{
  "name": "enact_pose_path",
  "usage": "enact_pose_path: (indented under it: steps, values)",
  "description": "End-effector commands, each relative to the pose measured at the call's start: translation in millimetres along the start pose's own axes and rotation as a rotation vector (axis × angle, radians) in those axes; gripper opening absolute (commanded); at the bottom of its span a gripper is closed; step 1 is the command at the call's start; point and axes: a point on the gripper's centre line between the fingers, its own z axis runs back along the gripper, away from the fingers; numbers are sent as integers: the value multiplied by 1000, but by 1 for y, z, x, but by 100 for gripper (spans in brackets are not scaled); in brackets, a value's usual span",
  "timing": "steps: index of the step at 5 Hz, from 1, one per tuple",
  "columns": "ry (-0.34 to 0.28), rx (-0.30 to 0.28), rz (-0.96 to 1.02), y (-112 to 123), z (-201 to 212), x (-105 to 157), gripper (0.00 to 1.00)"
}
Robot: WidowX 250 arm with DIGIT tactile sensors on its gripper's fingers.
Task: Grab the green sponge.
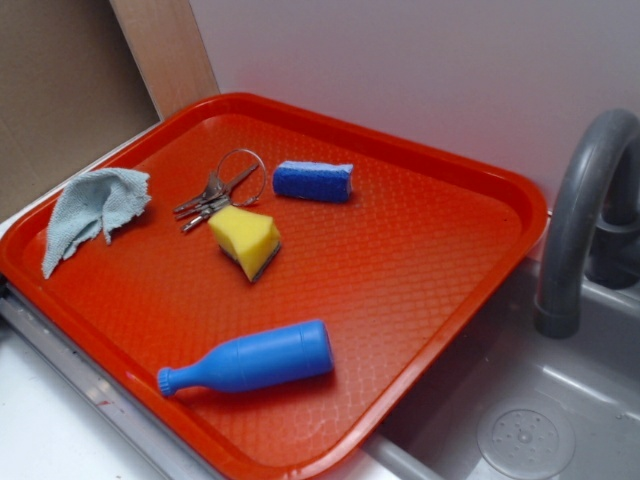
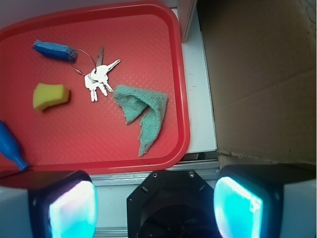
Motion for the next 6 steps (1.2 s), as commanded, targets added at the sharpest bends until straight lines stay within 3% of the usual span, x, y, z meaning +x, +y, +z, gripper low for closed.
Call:
enact_pose_path:
  steps: [1,3,4,5,6]
  values:
    - [0,0,0,0,0,0,100]
    - [9,30,-143,3,-8,24,100]
    - [-10,19,-394,-9,-17,52,100]
    - [-36,1,-643,-28,-31,73,100]
    - [46,57,-905,-66,-49,76,100]
